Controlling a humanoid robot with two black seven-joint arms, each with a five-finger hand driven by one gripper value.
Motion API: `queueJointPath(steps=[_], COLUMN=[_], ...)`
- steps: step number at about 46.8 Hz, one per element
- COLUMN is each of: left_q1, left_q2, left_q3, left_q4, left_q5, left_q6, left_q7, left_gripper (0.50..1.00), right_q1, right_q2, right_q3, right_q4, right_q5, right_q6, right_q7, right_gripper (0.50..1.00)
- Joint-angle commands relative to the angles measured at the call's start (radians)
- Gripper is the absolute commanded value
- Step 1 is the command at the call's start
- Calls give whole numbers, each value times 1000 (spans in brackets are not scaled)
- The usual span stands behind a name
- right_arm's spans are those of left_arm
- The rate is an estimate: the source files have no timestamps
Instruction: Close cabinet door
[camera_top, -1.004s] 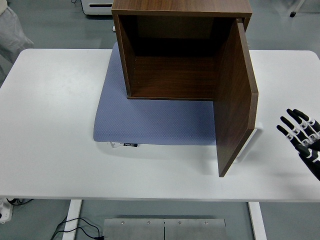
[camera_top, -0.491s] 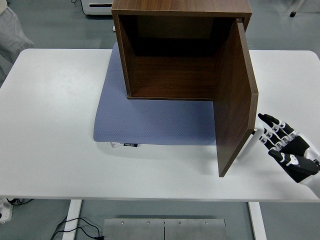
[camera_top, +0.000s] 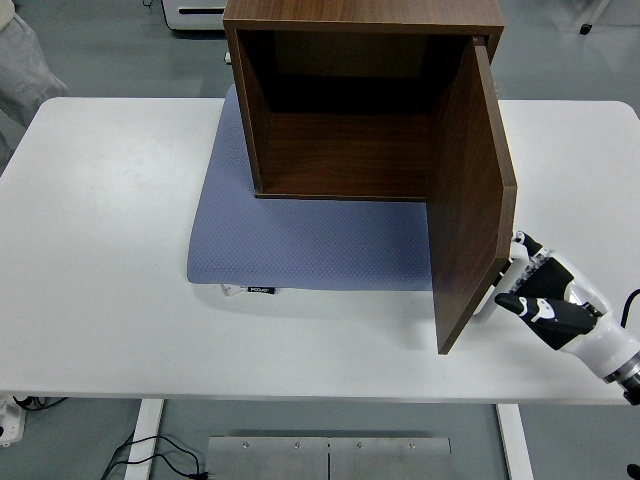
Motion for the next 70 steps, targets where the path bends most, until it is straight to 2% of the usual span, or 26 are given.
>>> queueJointPath(steps=[1, 37, 62, 70], left_q1=[0, 0, 0, 0], left_q2=[0, 0, 0, 0], left_q3=[0, 0, 0, 0], left_q4=[0, 0, 0, 0], left_q5=[0, 0, 0, 0], left_q6=[0, 0, 0, -1], left_q7=[0, 0, 0, 0], left_gripper=[1000, 1000, 1000, 1000], right_q1=[21, 238, 372, 433], right_q2=[6, 52, 90, 125], right_q3=[-17, -156, -198, -216], right_q4=[-14, -172, -274, -329], right_q5=[-1, -1, 9, 12], right_q6=[0, 0, 0, 0], right_q7=[0, -8, -15, -17], right_gripper=[1000, 1000, 1000, 1000])
